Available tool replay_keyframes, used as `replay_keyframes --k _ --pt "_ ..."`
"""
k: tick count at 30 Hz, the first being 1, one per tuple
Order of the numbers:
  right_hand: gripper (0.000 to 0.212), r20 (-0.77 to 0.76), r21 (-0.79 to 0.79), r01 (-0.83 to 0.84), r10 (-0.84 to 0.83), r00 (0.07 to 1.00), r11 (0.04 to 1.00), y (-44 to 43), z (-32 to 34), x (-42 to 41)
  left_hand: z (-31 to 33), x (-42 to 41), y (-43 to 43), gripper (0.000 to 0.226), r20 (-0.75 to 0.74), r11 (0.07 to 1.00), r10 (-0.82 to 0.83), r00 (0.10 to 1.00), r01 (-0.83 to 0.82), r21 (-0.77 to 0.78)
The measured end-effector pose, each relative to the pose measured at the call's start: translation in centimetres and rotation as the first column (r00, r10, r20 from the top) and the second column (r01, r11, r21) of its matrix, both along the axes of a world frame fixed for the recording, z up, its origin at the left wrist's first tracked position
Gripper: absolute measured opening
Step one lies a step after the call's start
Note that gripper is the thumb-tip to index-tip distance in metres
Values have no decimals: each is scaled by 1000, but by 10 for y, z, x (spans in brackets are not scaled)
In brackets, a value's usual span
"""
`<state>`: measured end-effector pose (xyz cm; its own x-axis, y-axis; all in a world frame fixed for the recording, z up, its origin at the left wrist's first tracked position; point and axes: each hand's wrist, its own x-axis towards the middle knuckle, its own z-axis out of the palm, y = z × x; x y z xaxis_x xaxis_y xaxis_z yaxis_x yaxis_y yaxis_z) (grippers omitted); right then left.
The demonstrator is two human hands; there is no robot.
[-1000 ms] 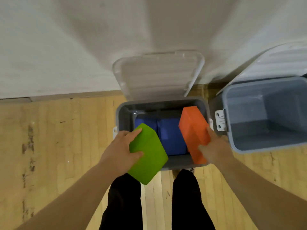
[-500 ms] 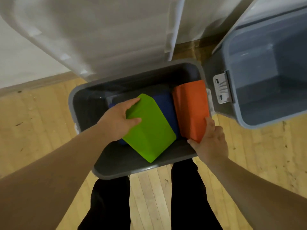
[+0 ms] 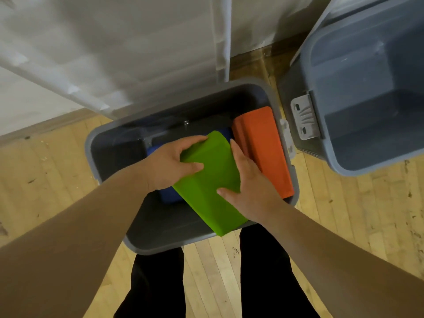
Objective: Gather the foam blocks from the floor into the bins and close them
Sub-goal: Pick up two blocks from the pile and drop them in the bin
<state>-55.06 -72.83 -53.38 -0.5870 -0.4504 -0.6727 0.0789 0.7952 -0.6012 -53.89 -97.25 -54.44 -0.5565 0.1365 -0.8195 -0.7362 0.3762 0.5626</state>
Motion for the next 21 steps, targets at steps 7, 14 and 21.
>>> replay_keyframes --k 7,14,21 --pt "100 -80 56 50 -45 996 997 -17 -18 9 -19 15 23 68 -155 752 547 822 -564 -342" --pt "89 -123 214 60 -34 992 975 -17 -54 19 -55 26 46 80 -87 817 521 849 -526 -235" --pt "77 -124 313 32 7 992 949 -26 -91 10 -101 35 49 85 -157 872 371 915 -401 -281"
